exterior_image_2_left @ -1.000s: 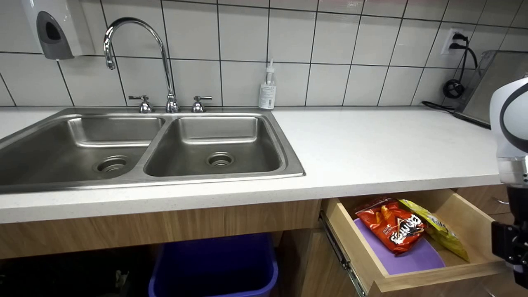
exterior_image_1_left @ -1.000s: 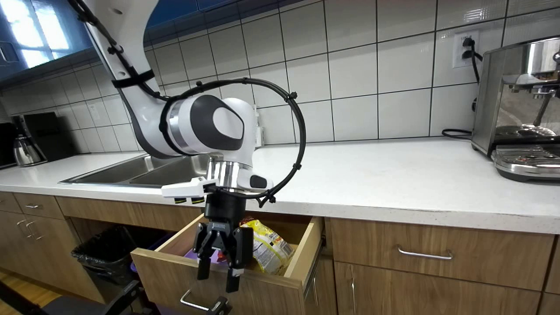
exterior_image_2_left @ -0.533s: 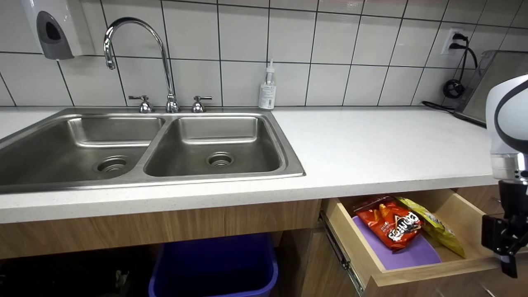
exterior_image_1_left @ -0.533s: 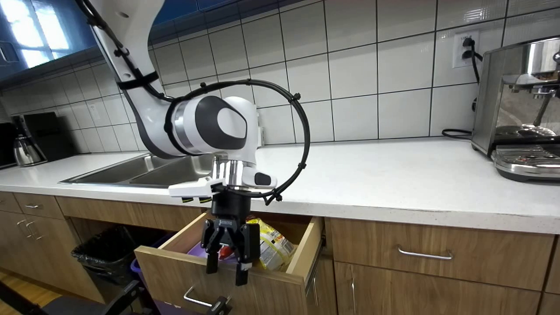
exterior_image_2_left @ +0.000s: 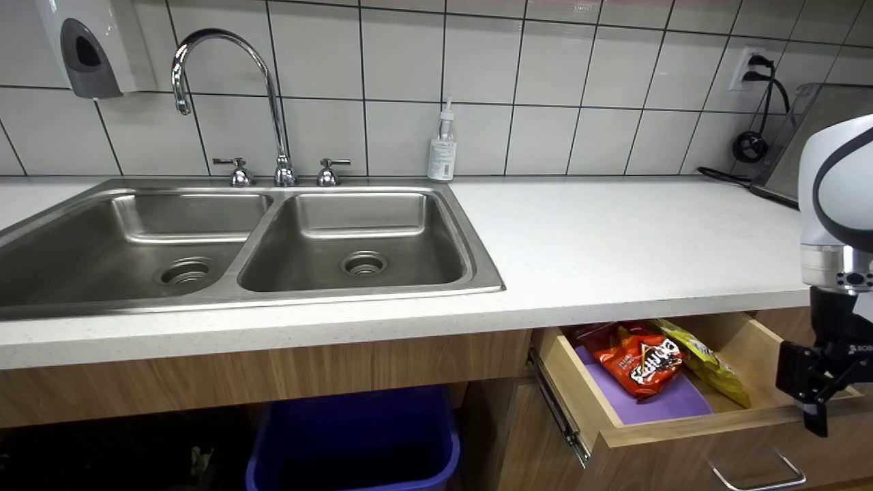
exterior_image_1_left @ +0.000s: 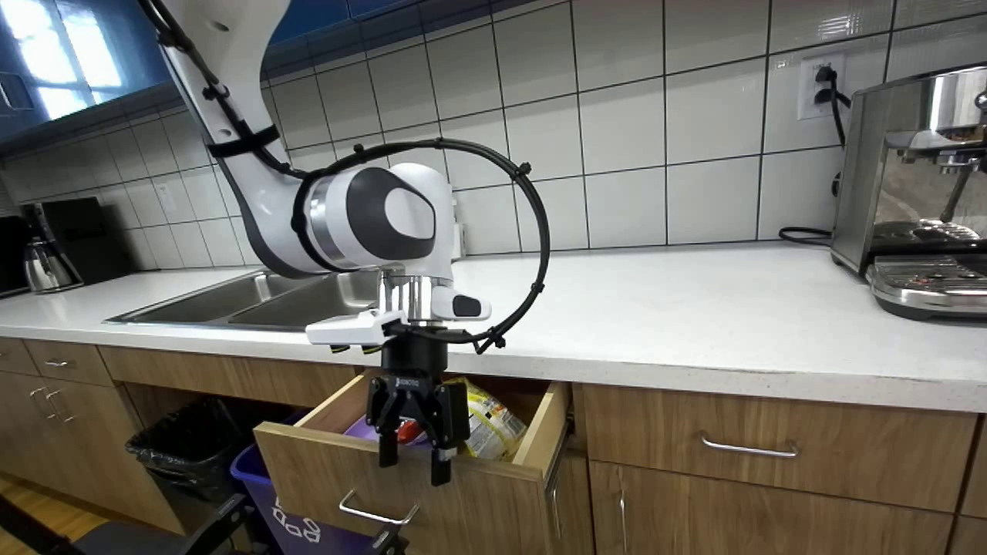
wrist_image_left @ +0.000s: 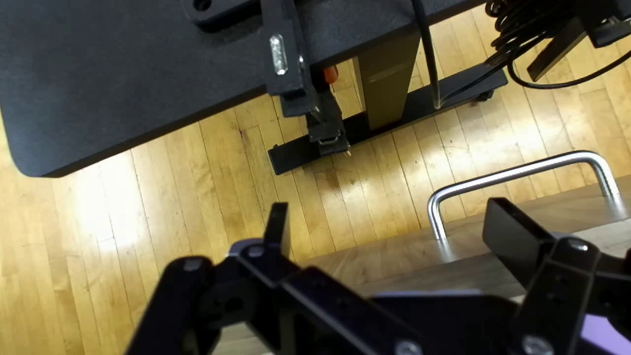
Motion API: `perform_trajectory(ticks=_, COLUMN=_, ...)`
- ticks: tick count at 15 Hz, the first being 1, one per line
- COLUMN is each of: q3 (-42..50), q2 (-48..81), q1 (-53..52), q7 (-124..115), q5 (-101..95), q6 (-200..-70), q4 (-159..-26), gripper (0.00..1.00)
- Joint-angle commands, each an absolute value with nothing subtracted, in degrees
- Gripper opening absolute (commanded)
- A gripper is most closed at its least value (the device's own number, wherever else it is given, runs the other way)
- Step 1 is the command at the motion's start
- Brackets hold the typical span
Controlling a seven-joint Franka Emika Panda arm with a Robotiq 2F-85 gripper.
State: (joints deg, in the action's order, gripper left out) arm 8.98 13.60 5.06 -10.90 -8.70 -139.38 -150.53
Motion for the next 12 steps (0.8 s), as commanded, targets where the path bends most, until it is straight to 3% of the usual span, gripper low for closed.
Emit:
perform_trajectory(ticks=1, q3=9.6, q2=15.9, q1=4.6, q7=-12.2, q5=-9.7, q6=-142.5, q4=-148.6, gripper=1.0)
perform_trajectory(ticks=12, q3=9.9, q2=18.6, q1=4.4, q7=-12.0, q5=-9.6, q6=-145.6, q4=-144.7, gripper=1.0)
